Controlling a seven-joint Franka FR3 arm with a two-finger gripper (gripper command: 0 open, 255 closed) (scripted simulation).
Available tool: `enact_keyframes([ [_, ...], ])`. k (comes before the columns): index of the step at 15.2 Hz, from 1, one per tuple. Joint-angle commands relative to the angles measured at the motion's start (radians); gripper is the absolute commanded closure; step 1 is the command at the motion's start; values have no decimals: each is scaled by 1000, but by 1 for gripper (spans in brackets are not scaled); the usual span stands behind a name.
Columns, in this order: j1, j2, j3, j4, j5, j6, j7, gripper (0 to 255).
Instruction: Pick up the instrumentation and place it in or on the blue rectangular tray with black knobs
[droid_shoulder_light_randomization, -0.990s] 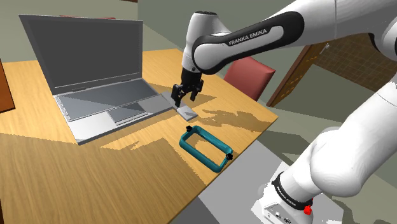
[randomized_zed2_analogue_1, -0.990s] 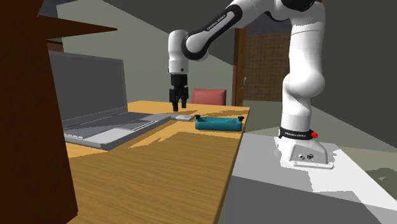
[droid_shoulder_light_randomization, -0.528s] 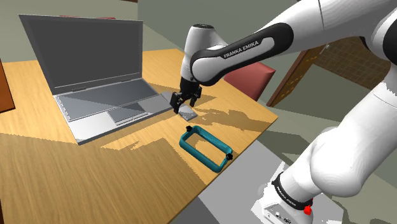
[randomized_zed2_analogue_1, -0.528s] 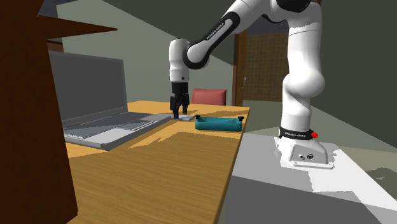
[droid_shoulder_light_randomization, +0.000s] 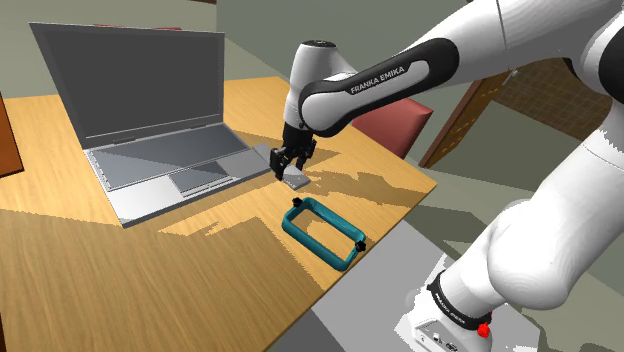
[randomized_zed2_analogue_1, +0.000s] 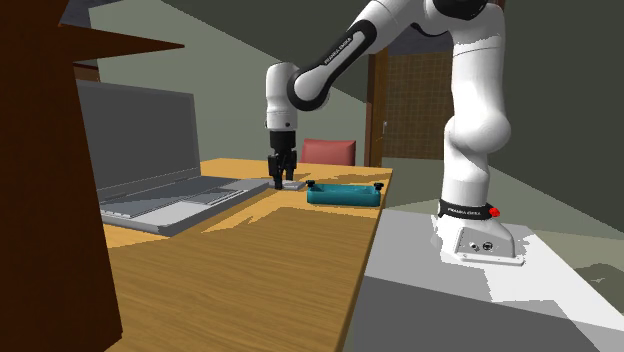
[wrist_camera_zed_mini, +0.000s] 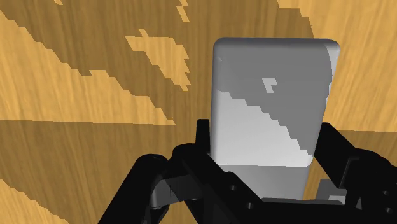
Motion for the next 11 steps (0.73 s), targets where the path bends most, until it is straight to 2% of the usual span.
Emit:
enact_keyframes([
  [1,0,0,0,0,0,0,0,255],
  [9,0,0,0,0,0,0,0,255],
  [11,0,-17,0,9,4,-26,-3,255],
])
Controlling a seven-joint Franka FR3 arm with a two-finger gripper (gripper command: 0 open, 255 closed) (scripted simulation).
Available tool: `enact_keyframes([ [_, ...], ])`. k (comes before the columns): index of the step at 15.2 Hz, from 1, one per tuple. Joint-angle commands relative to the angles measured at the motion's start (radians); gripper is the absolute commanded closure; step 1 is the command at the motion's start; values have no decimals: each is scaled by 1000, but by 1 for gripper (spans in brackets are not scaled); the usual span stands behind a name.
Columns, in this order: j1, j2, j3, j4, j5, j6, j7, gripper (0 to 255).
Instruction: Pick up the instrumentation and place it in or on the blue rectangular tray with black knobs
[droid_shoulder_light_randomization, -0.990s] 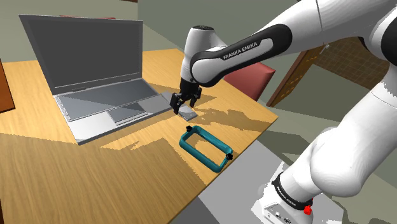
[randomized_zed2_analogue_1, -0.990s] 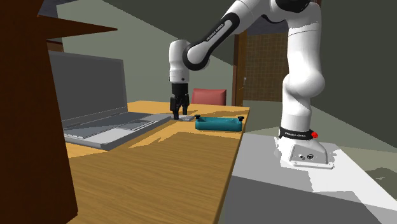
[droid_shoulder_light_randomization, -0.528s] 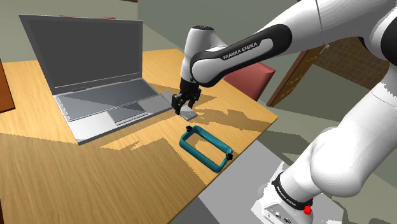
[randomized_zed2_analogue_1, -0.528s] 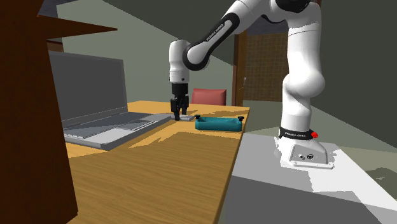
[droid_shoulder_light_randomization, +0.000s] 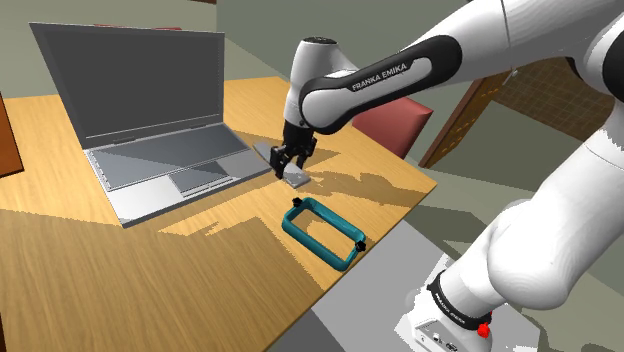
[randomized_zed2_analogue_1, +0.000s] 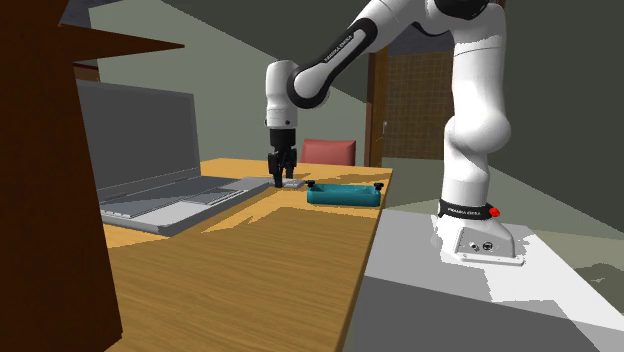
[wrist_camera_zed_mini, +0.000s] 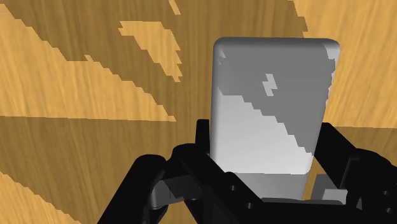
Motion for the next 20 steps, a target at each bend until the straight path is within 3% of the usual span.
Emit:
enact_keyframes([
  [1,0,-16,0,9,4,-24,-3,255],
  [20,-1,-135,-3,144,25,-277,-20,255],
])
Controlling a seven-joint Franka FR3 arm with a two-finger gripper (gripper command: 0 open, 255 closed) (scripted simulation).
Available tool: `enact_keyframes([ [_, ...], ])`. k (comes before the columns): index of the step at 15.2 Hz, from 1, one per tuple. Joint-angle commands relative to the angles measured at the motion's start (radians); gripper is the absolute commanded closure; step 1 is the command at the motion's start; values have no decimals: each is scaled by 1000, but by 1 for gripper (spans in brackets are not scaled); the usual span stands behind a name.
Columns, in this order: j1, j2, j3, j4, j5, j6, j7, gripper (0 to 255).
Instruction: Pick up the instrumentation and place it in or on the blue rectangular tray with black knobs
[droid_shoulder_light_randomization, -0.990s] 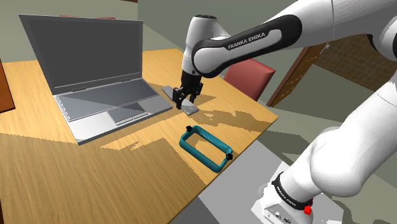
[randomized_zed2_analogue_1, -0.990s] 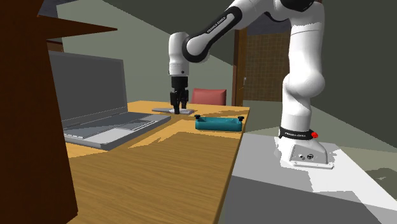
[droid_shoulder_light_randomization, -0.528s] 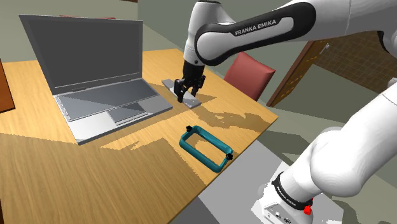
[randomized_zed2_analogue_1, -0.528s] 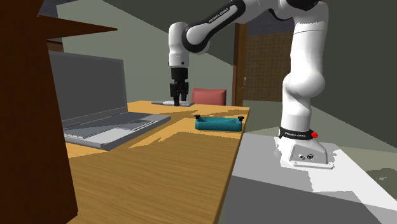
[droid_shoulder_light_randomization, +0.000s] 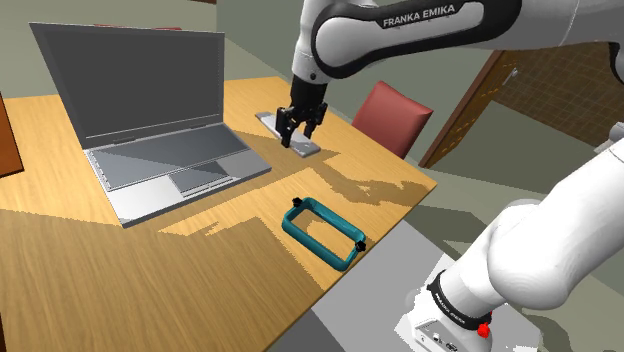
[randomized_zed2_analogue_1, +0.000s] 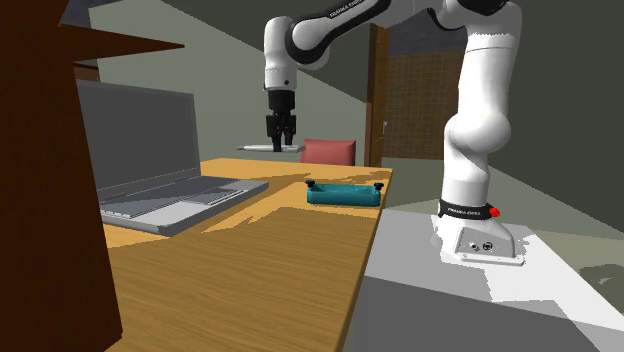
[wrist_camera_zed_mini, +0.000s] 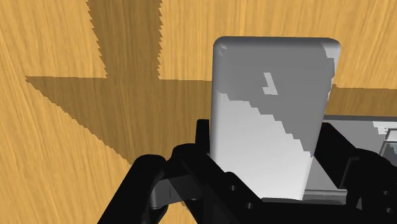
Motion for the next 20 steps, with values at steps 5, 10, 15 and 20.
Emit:
enact_keyframes([
  [5,24,-149,21,-132,30,-15,27,255],
  [10,67,-326,52,-291,75,-31,70,255],
  [15,125,-506,90,-424,131,-75,124,255],
  [20,200,-686,136,-529,196,-146,194,255],
])
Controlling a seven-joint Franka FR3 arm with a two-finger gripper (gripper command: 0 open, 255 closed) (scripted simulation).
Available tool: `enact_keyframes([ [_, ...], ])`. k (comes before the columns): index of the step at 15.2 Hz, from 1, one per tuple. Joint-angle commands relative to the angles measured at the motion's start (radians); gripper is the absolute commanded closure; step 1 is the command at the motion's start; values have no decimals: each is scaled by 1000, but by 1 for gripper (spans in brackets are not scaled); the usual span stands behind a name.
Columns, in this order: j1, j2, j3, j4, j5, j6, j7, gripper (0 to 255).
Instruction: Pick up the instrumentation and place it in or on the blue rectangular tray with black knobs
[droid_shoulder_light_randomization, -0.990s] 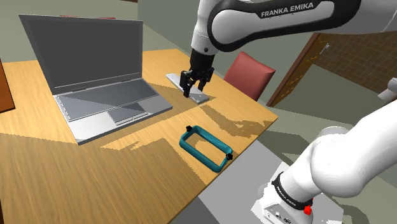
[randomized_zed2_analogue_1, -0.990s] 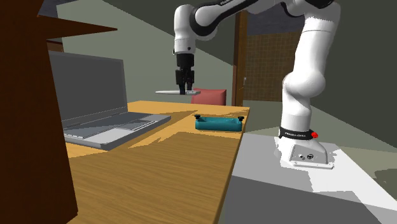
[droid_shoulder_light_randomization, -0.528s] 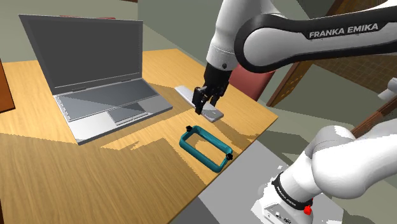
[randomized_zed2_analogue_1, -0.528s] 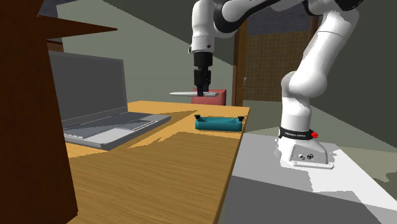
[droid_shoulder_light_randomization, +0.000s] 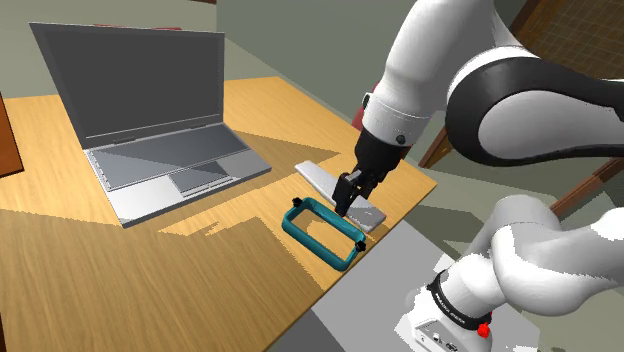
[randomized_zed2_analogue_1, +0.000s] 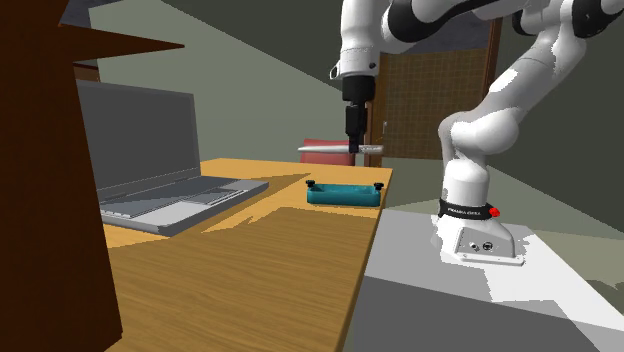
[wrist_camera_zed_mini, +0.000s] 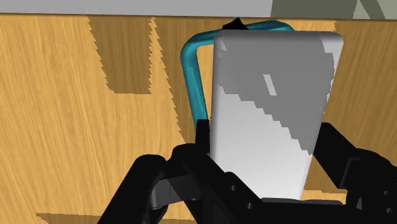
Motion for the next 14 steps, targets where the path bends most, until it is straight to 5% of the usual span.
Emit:
enact_keyframes([
  [1,23,-45,17,-24,20,-20,24,255],
  [14,34,23,56,-162,55,185,21,255],
])
